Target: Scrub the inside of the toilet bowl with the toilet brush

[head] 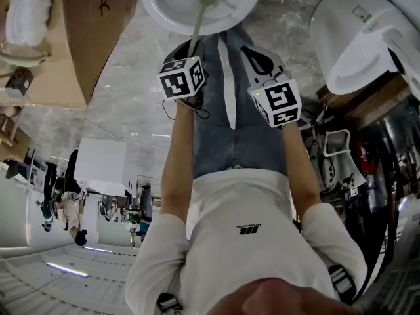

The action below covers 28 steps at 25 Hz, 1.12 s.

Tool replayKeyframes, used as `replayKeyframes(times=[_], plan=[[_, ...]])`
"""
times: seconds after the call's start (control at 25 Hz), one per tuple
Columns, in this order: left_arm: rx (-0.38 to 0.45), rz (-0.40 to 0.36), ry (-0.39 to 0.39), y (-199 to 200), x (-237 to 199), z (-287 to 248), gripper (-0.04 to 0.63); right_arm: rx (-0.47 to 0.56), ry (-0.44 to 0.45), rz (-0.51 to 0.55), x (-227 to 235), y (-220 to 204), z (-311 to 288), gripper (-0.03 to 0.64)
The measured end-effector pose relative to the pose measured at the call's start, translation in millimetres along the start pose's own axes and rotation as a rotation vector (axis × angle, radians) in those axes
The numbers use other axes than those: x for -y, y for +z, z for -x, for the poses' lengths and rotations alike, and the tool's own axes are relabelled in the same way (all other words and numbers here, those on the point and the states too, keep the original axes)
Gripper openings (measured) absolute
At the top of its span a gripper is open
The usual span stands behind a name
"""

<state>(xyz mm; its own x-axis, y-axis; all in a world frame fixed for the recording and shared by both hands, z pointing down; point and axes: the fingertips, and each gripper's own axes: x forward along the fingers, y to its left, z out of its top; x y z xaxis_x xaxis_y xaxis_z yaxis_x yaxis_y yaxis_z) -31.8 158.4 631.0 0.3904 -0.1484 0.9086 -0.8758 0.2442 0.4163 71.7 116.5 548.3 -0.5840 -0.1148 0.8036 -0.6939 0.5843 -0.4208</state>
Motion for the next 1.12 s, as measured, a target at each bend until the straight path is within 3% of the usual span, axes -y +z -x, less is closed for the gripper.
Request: replayKeyframes(times=[0.24,0.36,0.64,1.0,1.12], plan=[[-0.007,0.129,-0.059,-5,9,-11,0.102,-0.006,0.002,-0.002,4,1,-2,-0.005],[-0.005,0.155,-0.071,-5,13,-14,0.102,-0.005,0.002,-0.004,6,4,-1,-0.005],[0.022,0.168,-0.093,0,19,-19,0.101,-0.016,-0.001,-0.006,12,2,-2,-0.005],[0.063,0.101,-0.107,17,37,-26,0.101,-0.011,-0.001,-0.008,17,9,-5,-0.005],[0.069,0.129,-0.127,20,41,-30,0.103,-0.013,-0.003,-0.009,20,10,-5,-0.005]])
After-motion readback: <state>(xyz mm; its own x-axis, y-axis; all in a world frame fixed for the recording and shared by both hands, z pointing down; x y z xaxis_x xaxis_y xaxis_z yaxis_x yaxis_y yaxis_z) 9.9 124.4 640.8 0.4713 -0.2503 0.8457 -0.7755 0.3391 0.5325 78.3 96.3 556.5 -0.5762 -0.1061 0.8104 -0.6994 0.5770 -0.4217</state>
